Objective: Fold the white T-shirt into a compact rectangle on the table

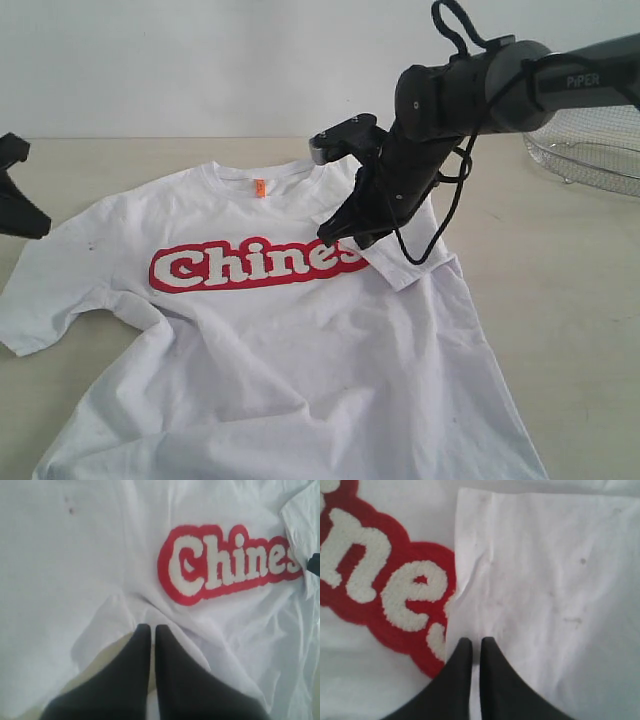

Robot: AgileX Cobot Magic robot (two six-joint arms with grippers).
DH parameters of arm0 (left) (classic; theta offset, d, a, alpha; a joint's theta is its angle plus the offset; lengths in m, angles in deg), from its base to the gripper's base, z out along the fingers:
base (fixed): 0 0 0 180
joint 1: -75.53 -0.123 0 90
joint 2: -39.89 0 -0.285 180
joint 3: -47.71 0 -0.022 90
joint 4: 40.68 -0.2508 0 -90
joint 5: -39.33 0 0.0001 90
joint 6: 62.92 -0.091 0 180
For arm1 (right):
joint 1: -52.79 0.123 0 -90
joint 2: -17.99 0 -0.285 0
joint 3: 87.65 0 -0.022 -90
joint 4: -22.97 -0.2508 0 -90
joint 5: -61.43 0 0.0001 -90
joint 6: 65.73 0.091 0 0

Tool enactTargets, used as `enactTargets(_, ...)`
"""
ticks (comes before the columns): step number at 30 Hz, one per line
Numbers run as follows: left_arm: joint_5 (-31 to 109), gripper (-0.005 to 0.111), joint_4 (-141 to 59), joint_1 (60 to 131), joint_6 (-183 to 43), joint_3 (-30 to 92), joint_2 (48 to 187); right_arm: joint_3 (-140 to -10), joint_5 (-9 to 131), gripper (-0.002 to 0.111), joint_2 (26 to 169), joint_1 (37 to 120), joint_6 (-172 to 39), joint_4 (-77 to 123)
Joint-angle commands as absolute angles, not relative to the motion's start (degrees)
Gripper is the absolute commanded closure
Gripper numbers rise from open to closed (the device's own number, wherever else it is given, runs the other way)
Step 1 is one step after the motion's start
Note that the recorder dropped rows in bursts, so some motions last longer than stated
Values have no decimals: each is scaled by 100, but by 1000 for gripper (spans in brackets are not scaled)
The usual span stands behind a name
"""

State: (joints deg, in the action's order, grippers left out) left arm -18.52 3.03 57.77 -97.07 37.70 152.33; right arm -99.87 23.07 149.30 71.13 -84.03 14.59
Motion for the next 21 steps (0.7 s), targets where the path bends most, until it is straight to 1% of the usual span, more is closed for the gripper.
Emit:
enactTargets(1,-1457,102,525,5533,-9902,2884,14868,-9999,2412,108,14924,7105,-8570,1486)
enactTargets(4,-775,102,599,5261,-10013,2500,14782,-9999,2377,108,14922,7105,-8583,1486)
enactTargets(5,-749,102,869,4941,-10698,2448,14804,-9999,2361,108,14922,7105,-8583,1486)
enactTargets(6,-762,102,1040,4794,-10989,2458,14808,-9999,2361,108,14922,7105,-8583,1486)
enactTargets(7,-808,102,1677,4445,-11576,2458,14883,-9999,2373,108,14922,7105,-8583,1475)
enactTargets(8,-893,102,2000,4291,-11755,2490,14966,-9999,2373,108,14922,7105,-8583,1453)
enactTargets(9,-1354,102,2294,4069,-12054,2670,15269,-9999,2373,108,14922,7105,-8583,1453)
enactTargets(10,-1563,102,2294,4020,-12054,2777,15426,-9999,2350,108,14922,7105,-8583,1452)
enactTargets(11,-2090,102,2191,3999,-12054,3093,15844,-9999,2325,108,14922,7105,-8583,1452)
enactTargets(13,-2533,102,1916,3999,-11944,3625,16397,-9999,2240,108,14922,7105,-8583,1452)
enactTargets(16,-2585,102,1209,3999,-11388,4275,17010,-9999,2078,108,14922,7105,-8583,1452)
enactTargets(18,-2527,102,731,3999,-11252,4569,17167,-9999,2013,108,14922,7105,-8583,1452)
enactTargets(19,-2491,100,665,3999,-11253,4634,17178,-9999,2013,108,14922,7105,-8583,1452)
enactTargets(21,-2362,90,665,4009,-11253,4679,17194,-9999,2001,108,14922,7105,-8583,1452)
